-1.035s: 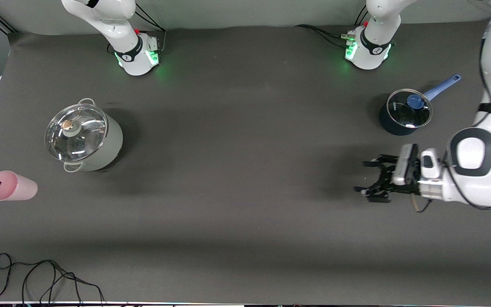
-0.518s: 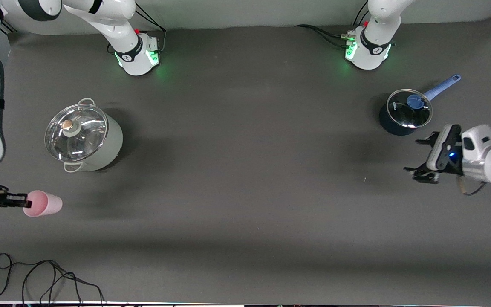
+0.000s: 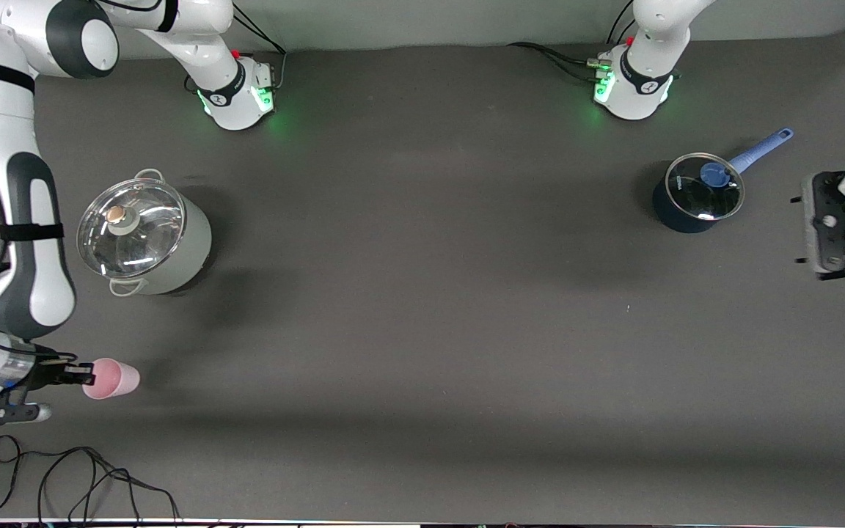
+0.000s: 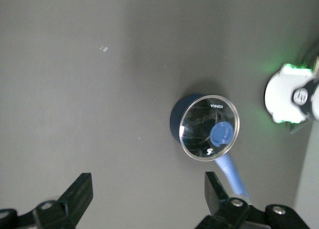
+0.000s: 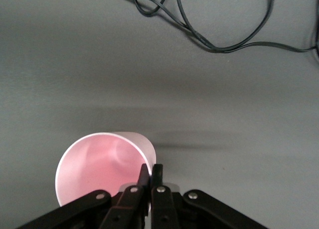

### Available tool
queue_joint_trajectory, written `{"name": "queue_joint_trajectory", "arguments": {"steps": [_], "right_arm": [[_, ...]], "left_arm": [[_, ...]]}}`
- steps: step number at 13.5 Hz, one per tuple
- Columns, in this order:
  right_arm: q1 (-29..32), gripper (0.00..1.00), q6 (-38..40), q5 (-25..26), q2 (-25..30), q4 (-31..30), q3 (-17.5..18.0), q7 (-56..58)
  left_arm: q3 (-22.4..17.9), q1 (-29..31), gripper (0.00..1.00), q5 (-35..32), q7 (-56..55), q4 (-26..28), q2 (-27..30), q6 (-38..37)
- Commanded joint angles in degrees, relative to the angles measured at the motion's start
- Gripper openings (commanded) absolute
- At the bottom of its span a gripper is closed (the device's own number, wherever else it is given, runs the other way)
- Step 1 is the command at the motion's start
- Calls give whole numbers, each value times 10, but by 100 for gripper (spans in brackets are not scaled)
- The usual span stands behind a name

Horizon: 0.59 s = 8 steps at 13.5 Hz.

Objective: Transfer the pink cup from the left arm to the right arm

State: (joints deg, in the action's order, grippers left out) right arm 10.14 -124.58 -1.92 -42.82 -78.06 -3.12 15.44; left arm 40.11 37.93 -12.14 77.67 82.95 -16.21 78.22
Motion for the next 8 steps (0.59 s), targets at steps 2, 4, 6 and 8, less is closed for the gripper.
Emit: {"name": "queue_joint_trajectory", "arguments": {"steps": [2,4,6,8], "right_arm": [[0,0,-80,-34,9,-58,3,18],[-1,0,-82,-38,8,-58,3,19],[-1,0,-83,-44,5,-58,3,19],[-2,0,-84,-84,1,-57,3,20]], "left_arm": [[8,-9,100,-11,-251,-32,2,-45],[16,-21,100,-10,-431,-50,1,-50],[15,-22,100,8,-507,-52,0,-50],[9,-16,100,61,-598,-58,-3,-54]]}}
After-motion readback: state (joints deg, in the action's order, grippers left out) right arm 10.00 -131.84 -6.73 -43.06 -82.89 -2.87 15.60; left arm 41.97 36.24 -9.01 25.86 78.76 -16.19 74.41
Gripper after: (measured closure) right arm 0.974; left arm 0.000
